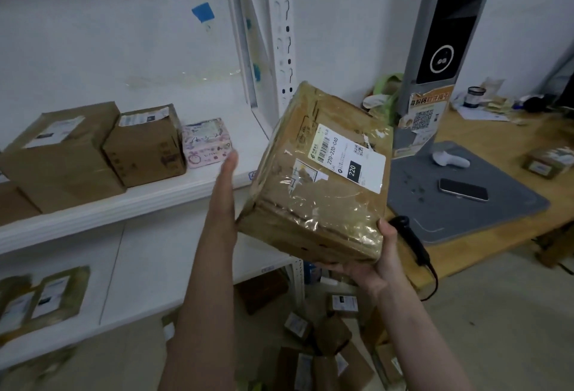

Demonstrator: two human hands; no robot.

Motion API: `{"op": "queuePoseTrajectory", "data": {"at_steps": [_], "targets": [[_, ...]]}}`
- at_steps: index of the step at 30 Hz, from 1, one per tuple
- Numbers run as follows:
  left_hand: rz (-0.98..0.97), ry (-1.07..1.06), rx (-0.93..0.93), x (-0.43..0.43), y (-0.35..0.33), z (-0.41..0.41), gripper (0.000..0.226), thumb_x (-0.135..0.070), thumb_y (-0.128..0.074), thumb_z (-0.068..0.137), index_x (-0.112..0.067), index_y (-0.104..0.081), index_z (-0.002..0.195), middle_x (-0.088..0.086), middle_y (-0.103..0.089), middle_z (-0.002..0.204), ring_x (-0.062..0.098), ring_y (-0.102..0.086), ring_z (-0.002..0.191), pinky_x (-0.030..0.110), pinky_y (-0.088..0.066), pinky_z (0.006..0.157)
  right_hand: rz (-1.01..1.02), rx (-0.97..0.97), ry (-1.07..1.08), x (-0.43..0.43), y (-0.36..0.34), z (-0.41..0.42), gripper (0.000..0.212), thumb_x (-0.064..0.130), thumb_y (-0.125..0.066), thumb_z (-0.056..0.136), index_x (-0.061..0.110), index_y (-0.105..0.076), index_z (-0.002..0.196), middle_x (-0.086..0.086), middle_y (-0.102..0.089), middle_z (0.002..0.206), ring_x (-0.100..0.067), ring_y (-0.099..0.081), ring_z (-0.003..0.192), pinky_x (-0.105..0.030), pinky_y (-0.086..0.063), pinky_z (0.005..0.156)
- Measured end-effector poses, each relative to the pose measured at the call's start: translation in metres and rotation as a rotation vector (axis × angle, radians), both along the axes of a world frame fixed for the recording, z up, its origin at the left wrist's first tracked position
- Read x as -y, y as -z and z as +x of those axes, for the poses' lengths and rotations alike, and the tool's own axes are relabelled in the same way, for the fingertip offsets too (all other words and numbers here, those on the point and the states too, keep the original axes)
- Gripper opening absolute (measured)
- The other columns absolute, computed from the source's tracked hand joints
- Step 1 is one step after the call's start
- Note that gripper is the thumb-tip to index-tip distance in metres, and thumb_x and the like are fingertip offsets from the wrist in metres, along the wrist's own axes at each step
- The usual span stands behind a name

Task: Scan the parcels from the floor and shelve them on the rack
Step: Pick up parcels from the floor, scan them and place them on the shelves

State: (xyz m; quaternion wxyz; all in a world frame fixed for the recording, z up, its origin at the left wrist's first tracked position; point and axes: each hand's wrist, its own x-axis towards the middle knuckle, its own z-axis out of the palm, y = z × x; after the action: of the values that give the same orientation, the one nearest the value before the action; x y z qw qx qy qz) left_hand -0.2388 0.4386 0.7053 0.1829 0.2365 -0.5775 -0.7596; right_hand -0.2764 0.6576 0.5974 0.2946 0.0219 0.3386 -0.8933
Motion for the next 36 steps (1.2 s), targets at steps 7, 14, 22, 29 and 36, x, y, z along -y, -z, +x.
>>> {"op": "queuePoseTrajectory", "data": {"at_steps": [7,14,22,29,36], "targets": [[0.119,-0.217,0.02,-0.074,0.056,-0.025,0.127,-0.09,-0.067,0.046,-0.038,-0.021,0.152,-0.005,-0.043,0.142,0.026,-0.042,0.137,0.054,-0.034,0.114,-0.061,0.088,-0.069,0.01,0.007,-0.02,0.112,0.057,-0.092,0.029,0.024,-0.058,0.13,-0.018,-0.062,0.13,-0.046,-0.053,0.123,-0.068,-0.039,0.102],[-0.126,-0.198,0.146,-0.121,0.087,-0.034,0.159,-0.088,-0.079,0.022,-0.035,-0.01,0.155,0.001,-0.041,0.151,0.024,-0.041,0.14,0.05,-0.038,0.116,0.033,0.011,-0.146,-0.012,0.026,-0.038,0.113,0.065,-0.089,0.031,0.028,-0.056,0.133,-0.011,-0.061,0.135,-0.039,-0.057,0.123,-0.066,-0.039,0.105],[-0.019,-0.22,0.204,-0.144,0.103,-0.044,0.132,-0.081,-0.081,0.035,-0.05,-0.019,0.148,0.003,-0.047,0.142,0.025,-0.046,0.132,0.054,-0.043,0.109,0.049,0.046,-0.216,-0.049,0.04,-0.056,0.115,0.064,-0.091,0.038,0.024,-0.052,0.138,-0.012,-0.059,0.137,-0.038,-0.057,0.124,-0.068,-0.042,0.101],[0.198,-0.37,0.154,-0.165,0.11,-0.056,0.094,-0.047,-0.084,0.068,-0.041,-0.034,0.147,-0.002,-0.058,0.132,0.018,-0.058,0.112,0.05,-0.052,0.096,0.277,0.106,-0.264,-0.088,0.056,-0.088,0.108,0.083,-0.066,0.06,0.03,-0.037,0.149,-0.012,-0.051,0.141,-0.038,-0.044,0.135,-0.066,-0.032,0.11],[0.134,-0.488,0.159,-0.171,0.122,-0.05,0.124,-0.056,-0.089,0.046,-0.039,-0.028,0.153,-0.002,-0.056,0.14,0.023,-0.057,0.122,0.058,-0.048,0.103,0.947,0.039,0.227,-0.141,0.095,-0.148,0.049,0.036,-0.061,0.094,0.011,-0.057,0.136,-0.005,-0.06,0.131,-0.026,-0.056,0.118,-0.042,-0.048,0.098]]}}
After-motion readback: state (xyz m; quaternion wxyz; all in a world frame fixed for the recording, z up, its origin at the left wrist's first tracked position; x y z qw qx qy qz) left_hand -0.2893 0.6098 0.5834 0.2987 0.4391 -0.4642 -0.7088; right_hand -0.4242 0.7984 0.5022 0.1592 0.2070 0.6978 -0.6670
